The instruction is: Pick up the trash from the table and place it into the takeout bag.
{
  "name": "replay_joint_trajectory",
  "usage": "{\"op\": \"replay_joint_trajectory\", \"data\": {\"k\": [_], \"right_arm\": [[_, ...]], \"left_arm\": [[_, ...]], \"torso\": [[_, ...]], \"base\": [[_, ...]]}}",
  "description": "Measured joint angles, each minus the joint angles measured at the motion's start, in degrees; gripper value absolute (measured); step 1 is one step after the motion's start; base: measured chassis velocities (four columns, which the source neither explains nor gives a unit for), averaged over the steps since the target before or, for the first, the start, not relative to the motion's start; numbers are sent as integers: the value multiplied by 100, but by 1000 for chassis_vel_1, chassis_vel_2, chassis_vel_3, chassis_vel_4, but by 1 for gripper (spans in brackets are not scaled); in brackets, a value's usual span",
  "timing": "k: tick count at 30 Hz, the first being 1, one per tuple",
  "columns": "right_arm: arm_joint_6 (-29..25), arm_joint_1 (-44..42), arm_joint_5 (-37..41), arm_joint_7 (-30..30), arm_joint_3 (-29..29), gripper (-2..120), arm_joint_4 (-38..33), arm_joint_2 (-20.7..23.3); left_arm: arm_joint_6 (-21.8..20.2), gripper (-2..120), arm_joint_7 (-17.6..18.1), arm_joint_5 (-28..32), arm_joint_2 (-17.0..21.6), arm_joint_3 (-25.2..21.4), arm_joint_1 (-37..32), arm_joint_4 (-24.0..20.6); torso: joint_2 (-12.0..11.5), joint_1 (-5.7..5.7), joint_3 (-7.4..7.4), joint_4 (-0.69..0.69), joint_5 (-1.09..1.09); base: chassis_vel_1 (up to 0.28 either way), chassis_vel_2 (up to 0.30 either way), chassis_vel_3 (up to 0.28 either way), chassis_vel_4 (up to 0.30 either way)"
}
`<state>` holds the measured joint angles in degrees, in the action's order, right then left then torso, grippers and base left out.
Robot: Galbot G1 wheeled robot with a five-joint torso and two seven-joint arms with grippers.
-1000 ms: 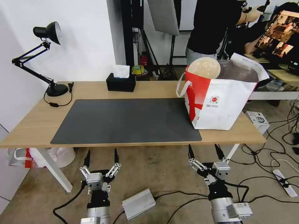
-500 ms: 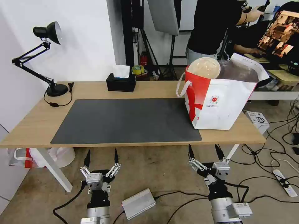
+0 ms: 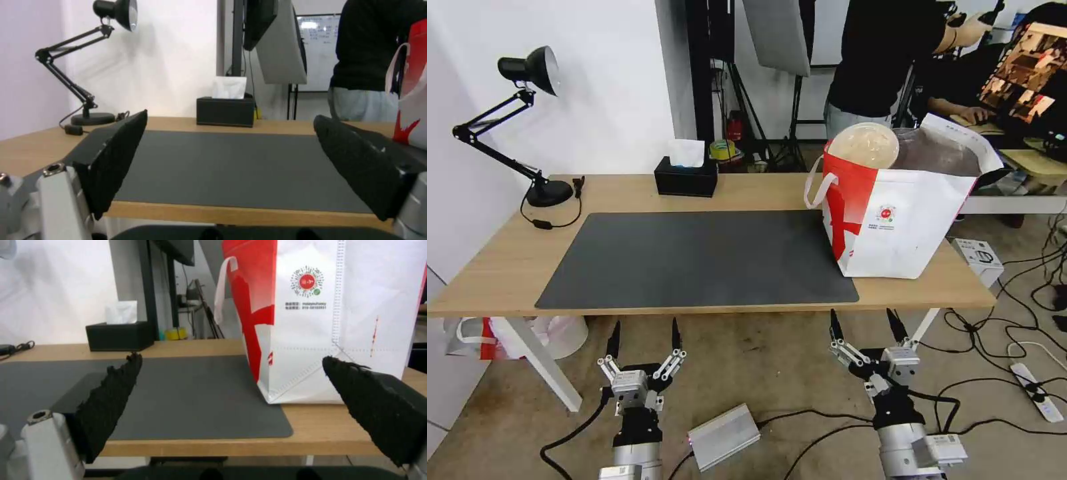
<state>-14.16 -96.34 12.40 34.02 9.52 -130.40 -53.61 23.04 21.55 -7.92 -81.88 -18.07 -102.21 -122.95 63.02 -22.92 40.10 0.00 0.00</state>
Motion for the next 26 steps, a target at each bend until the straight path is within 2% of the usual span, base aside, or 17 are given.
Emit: {"op": "replay_joint_trajectory", "data": {"k": [26], "right_arm": [[0, 0, 0, 0, 0, 100, 0, 0]], "left_arm": [[-4, 100, 0, 0, 1, -1, 0, -5]], "torso": [[0, 0, 0, 0, 0]], "base": [[0, 0, 0, 0]]}}
